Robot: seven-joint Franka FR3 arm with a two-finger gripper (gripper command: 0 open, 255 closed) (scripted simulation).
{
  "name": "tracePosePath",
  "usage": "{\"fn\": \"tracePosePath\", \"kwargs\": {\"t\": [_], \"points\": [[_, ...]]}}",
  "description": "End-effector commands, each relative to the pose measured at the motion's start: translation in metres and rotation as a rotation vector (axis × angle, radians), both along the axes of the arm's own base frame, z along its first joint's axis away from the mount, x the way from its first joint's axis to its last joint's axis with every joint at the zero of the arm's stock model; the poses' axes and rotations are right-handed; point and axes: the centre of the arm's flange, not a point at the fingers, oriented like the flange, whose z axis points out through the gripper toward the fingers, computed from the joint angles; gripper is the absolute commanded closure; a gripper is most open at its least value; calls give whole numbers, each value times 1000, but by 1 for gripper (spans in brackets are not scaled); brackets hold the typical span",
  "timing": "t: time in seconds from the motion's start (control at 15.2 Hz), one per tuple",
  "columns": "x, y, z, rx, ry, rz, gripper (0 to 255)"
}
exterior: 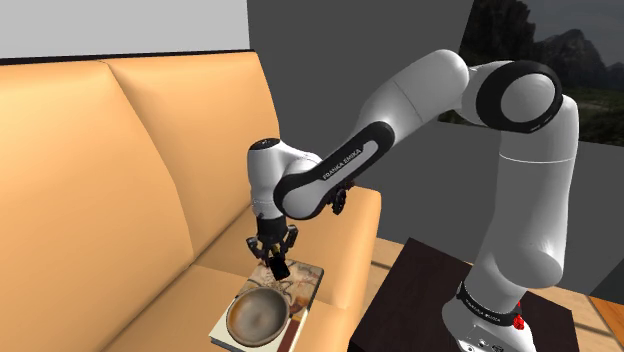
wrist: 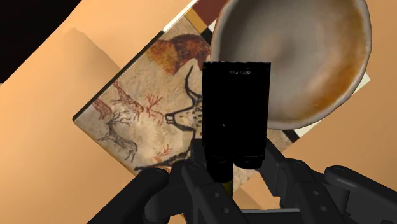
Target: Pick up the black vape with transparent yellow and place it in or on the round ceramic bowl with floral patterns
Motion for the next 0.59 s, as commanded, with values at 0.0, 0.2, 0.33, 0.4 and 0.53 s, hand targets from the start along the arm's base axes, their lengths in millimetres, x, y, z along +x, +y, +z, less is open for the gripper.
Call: {"fn": "tracePosePath", "kwargs": {"t": [0.0,0.2,0.33,0.4,0.53], "points": [[-8,24,1,0,0,-2,255],[-20,62,2,0,0,-2,255],[-31,96,4,0,0,-2,255],[-31,96,-2,0,0,-2,255],[-31,96,-12,0,0,-2,255]]}}
